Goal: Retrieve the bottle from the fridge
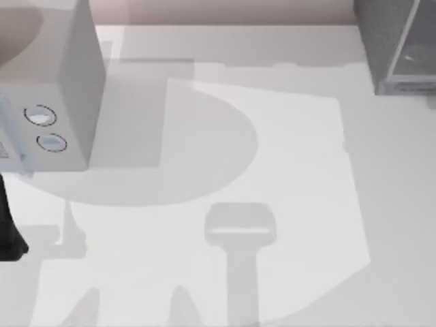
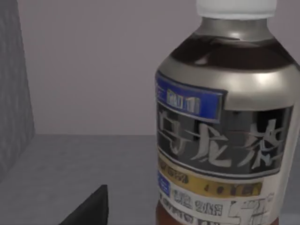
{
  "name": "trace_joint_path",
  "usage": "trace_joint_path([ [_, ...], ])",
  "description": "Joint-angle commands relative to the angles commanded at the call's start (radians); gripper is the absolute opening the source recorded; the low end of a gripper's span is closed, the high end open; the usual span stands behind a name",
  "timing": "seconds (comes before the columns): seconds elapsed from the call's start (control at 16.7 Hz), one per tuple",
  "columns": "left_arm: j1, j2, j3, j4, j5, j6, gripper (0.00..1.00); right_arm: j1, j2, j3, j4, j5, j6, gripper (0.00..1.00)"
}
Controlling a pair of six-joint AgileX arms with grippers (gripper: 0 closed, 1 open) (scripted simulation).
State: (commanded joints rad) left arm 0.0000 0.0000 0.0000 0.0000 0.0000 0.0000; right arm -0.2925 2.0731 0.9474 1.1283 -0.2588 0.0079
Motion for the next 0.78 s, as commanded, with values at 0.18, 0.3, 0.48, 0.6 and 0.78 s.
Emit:
trace_joint_path([
  [0.18,0.000,0.000,0.000,0.000,0.000,0.000,1.00,0.001,0.000,0.002,-0.002,0.001,0.000,1.00],
  [0.3,0.000,0.000,0.000,0.000,0.000,0.000,1.00,-0.003,-0.002,0.002,-0.001,-0.001,0.000,1.00],
  [0.48,0.000,0.000,0.000,0.000,0.000,0.000,1.00,0.007,0.046,0.074,-0.033,0.007,0.000,1.00],
  [0.6,0.000,0.000,0.000,0.000,0.000,0.000,1.00,0.018,0.091,0.163,-0.069,0.019,-0.001,1.00],
  [0.78,0.000,0.000,0.000,0.000,0.000,0.000,1.00,0.032,0.146,0.268,-0.120,0.034,-0.001,1.00],
])
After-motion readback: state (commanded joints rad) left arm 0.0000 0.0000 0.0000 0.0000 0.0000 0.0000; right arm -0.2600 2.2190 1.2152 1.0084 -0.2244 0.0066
